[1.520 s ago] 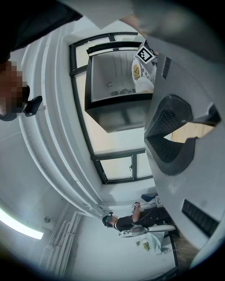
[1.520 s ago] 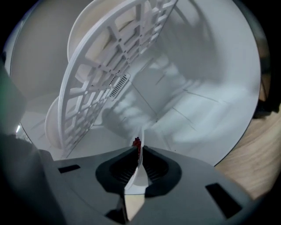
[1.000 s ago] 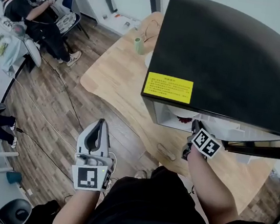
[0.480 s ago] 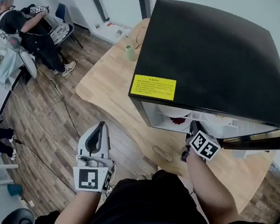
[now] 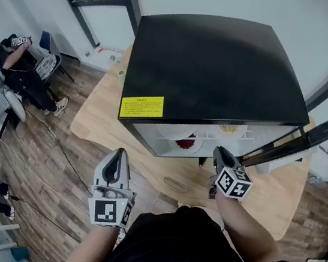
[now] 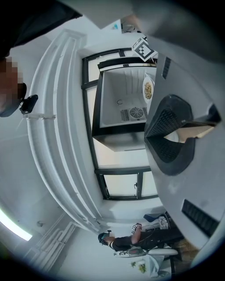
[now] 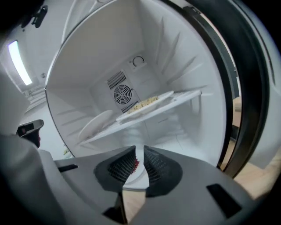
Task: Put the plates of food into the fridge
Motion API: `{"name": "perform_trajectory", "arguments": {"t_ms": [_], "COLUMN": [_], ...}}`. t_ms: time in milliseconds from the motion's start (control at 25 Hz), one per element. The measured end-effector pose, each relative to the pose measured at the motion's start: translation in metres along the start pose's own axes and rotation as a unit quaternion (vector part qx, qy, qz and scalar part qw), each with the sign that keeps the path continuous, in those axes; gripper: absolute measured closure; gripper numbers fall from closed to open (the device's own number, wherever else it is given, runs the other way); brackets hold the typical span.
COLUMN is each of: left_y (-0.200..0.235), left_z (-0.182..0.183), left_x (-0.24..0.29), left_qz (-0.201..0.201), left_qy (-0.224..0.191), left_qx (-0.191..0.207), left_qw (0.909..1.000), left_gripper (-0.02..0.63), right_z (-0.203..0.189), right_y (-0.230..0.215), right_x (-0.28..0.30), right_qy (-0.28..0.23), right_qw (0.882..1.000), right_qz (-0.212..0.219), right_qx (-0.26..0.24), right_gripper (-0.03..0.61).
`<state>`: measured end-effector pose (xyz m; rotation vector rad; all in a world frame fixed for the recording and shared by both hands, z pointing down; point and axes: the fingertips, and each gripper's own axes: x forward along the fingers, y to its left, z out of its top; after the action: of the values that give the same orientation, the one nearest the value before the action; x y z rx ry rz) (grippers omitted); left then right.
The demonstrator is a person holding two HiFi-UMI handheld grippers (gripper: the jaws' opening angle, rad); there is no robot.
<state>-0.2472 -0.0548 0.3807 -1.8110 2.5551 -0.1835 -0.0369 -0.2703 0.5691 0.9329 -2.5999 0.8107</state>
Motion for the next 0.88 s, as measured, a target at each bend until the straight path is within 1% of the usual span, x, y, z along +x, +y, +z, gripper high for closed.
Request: {"name": "perform_trajectory", "arguments": {"t_ms": [200, 440, 600, 720, 880], "left_y": [-0.020, -0.047, -0.057, -0.063, -0.074], "left_z": [0.001, 0.005, -0.001, -0.004, -0.005], "left_x": [0.007, 0.018, 0.021, 0.021, 0.021], "left_qz": [-0.036, -0.077, -0.086, -0.090, -0.098], "left_qy": [-0.004, -0.012, -0.008, -0.007, -0.008], "left_qx": [-0.002, -0.004, -0.008, -0.011, -0.012], "left_qw": [0.9994, 0.9969, 0.9962, 0.9959, 0.9951], "left_gripper": [0.609, 0.609, 0.609, 0.609, 0.609], "right_z": [0.027, 0.062, 0.066, 0.068, 0.068], "right_y": [0.009, 0.014, 0.021, 0.022, 0.017], "right_x": [-0.040, -0.082, -0.097, -0.107, -0.114], "right_qy": [-0.041, -0.086, -0.088, -0.092, -0.094], "right_qw": [0.998, 0.992, 0.989, 0.986, 0.985], "right_qz": [0.017, 0.020, 0.042, 0.039, 0.033], "right_qx": [-0.052, -0.089, -0.108, -0.130, -0.138], "right_gripper": [0.523, 0.541, 0.555, 0.555, 0.555]}}
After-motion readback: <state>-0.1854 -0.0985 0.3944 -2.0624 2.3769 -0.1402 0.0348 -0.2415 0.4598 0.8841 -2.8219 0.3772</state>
